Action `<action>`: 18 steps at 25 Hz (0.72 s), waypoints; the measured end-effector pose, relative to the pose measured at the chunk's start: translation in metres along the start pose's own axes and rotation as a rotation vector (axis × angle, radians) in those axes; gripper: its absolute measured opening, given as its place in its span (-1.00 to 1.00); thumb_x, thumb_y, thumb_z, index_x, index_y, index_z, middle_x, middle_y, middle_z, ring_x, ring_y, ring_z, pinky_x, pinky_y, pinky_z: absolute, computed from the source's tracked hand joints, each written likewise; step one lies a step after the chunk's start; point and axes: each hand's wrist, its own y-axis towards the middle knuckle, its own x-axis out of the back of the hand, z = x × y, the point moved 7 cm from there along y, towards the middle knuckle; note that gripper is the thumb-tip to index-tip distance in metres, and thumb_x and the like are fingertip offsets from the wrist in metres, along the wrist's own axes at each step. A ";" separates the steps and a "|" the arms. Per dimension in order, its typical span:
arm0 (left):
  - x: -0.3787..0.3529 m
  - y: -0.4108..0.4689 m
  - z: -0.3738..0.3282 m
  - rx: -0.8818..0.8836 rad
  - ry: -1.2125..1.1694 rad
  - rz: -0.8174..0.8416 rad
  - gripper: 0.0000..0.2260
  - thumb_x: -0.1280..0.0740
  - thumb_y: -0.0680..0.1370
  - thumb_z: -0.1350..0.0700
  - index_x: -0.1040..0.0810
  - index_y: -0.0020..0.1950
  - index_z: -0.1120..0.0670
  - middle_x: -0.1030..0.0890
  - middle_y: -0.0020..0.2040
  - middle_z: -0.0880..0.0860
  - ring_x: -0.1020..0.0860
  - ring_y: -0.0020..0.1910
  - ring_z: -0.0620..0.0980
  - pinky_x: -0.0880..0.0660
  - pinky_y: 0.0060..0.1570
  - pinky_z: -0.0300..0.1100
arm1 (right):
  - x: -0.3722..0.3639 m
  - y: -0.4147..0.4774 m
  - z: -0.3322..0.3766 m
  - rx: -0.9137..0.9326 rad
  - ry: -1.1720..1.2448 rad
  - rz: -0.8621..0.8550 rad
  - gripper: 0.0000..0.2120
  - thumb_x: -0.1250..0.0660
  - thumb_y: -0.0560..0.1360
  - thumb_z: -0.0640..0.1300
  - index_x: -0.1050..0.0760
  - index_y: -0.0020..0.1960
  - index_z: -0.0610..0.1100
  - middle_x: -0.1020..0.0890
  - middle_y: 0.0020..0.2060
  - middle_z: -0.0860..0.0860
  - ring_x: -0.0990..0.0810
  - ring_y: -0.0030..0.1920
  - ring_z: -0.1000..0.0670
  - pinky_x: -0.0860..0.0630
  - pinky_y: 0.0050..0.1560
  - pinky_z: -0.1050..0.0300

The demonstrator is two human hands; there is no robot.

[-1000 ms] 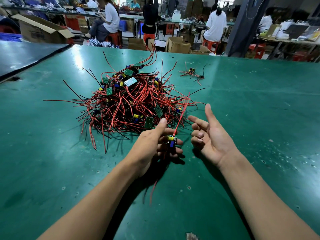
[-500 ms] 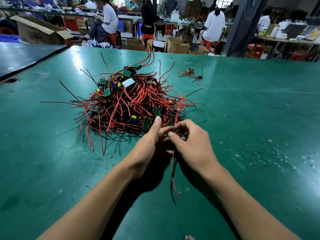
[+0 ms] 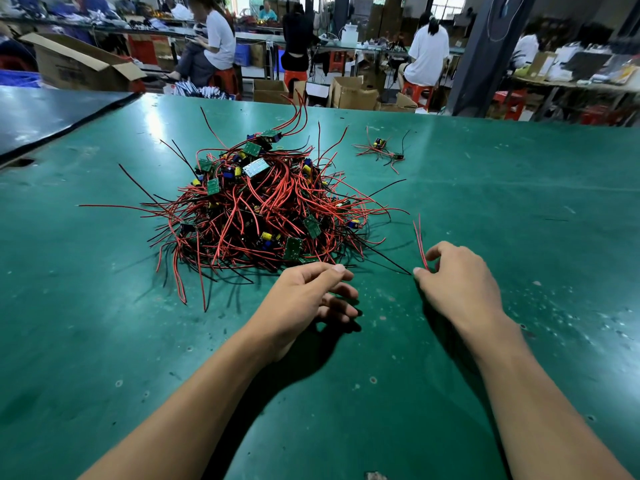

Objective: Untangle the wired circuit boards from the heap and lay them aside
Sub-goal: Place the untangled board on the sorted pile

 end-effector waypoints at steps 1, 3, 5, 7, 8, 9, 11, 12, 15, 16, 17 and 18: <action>0.000 0.000 0.000 -0.002 0.001 0.001 -0.78 -0.24 0.64 0.17 -0.55 0.09 0.34 -0.64 -0.19 0.18 -0.60 -0.37 0.04 -0.59 -0.35 -0.20 | 0.001 -0.003 0.007 0.033 -0.013 -0.012 -0.69 -0.38 0.54 0.02 -0.53 0.24 -0.06 -0.57 0.17 -0.13 -0.52 0.21 -0.22 -0.48 0.17 -0.06; 0.000 0.000 0.000 -0.005 -0.006 -0.003 -0.79 -0.24 0.64 0.19 -0.55 0.08 0.34 -0.64 -0.21 0.17 -0.60 -0.38 0.04 -0.58 -0.38 -0.21 | -0.001 -0.012 0.029 0.142 0.089 -0.013 -0.69 -0.36 0.56 0.00 -0.54 0.26 -0.08 -0.56 0.18 -0.13 -0.53 0.22 -0.19 -0.48 0.22 -0.06; 0.001 0.001 0.001 -0.008 -0.021 -0.011 -0.81 -0.24 0.64 0.21 -0.55 0.07 0.33 -0.64 -0.22 0.17 -0.60 -0.40 0.03 -0.58 -0.41 -0.21 | -0.012 -0.028 0.056 0.268 0.132 0.039 -0.74 -0.32 0.58 -0.02 -0.57 0.23 -0.08 -0.56 0.15 -0.11 -0.53 0.20 -0.16 -0.48 0.21 -0.04; 0.001 0.002 0.001 -0.014 -0.023 -0.009 -0.82 -0.24 0.64 0.21 -0.56 0.05 0.31 -0.63 -0.23 0.17 -0.60 -0.40 0.03 -0.58 -0.41 -0.21 | -0.025 -0.041 0.071 0.334 0.040 0.065 -0.78 -0.27 0.60 -0.01 -0.57 0.18 -0.06 -0.54 0.13 -0.09 -0.49 0.21 -0.16 -0.48 0.17 -0.02; 0.001 0.002 0.002 -0.018 -0.021 -0.007 -0.82 -0.24 0.64 0.21 -0.56 0.05 0.31 -0.64 -0.23 0.17 -0.60 -0.39 0.03 -0.58 -0.40 -0.21 | -0.027 -0.042 0.071 0.318 0.005 0.055 -0.79 -0.25 0.60 -0.02 -0.57 0.17 -0.05 -0.53 0.12 -0.08 -0.47 0.22 -0.16 -0.46 0.15 -0.02; 0.002 0.002 0.002 -0.020 -0.019 -0.004 -0.82 -0.24 0.64 0.21 -0.56 0.05 0.31 -0.64 -0.22 0.17 -0.61 -0.39 0.03 -0.59 -0.39 -0.21 | -0.026 -0.040 0.067 0.276 -0.016 0.045 -0.79 -0.24 0.60 -0.03 -0.57 0.16 -0.05 -0.52 0.12 -0.08 -0.46 0.22 -0.17 -0.45 0.12 -0.02; 0.002 0.003 0.003 -0.021 -0.016 0.000 -0.81 -0.24 0.64 0.21 -0.56 0.06 0.32 -0.65 -0.21 0.17 -0.61 -0.38 0.02 -0.59 -0.37 -0.21 | -0.020 -0.032 0.051 0.171 -0.043 0.027 -0.81 -0.23 0.60 -0.06 -0.55 0.15 -0.06 -0.51 0.14 -0.09 -0.45 0.23 -0.18 -0.45 0.09 -0.03; 0.002 0.003 0.003 -0.020 -0.016 0.002 -0.81 -0.24 0.64 0.21 -0.56 0.07 0.32 -0.65 -0.21 0.17 -0.61 -0.38 0.02 -0.59 -0.36 -0.21 | -0.018 -0.028 0.042 0.123 -0.057 0.021 -0.80 -0.23 0.60 -0.06 -0.55 0.15 -0.07 -0.50 0.15 -0.10 -0.44 0.24 -0.19 -0.45 0.09 -0.04; 0.001 0.004 0.004 -0.021 -0.019 0.008 -0.81 -0.24 0.64 0.20 -0.56 0.06 0.31 -0.65 -0.20 0.16 -0.61 -0.37 0.03 -0.60 -0.35 -0.20 | -0.011 -0.017 0.022 0.021 -0.077 0.002 -0.73 -0.25 0.61 0.00 -0.54 0.23 -0.08 -0.50 0.22 -0.13 -0.41 0.28 -0.21 -0.42 0.19 -0.06; 0.001 0.003 0.004 -0.025 -0.021 0.007 -0.81 -0.24 0.64 0.20 -0.57 0.06 0.30 -0.65 -0.21 0.16 -0.61 -0.37 0.03 -0.60 -0.35 -0.20 | -0.010 -0.016 0.019 -0.005 -0.078 -0.006 -0.70 -0.25 0.61 0.02 -0.53 0.26 -0.08 -0.50 0.25 -0.13 -0.40 0.30 -0.21 -0.40 0.22 -0.07; 0.002 0.003 0.003 -0.035 -0.024 0.000 -0.82 -0.24 0.64 0.20 -0.57 0.05 0.29 -0.65 -0.21 0.16 -0.61 -0.38 0.04 -0.59 -0.36 -0.20 | -0.010 -0.015 0.017 -0.022 -0.081 -0.012 -0.68 -0.25 0.62 0.04 -0.52 0.29 -0.08 -0.49 0.27 -0.14 -0.39 0.31 -0.21 -0.39 0.24 -0.07; 0.002 0.003 0.002 -0.050 -0.028 -0.014 -0.83 -0.24 0.64 0.21 -0.56 0.06 0.28 -0.64 -0.22 0.17 -0.61 -0.39 0.05 -0.58 -0.38 -0.19 | -0.011 -0.015 0.017 -0.026 -0.089 -0.018 -0.66 -0.24 0.62 0.05 -0.51 0.32 -0.09 -0.48 0.29 -0.15 -0.38 0.33 -0.21 -0.38 0.26 -0.08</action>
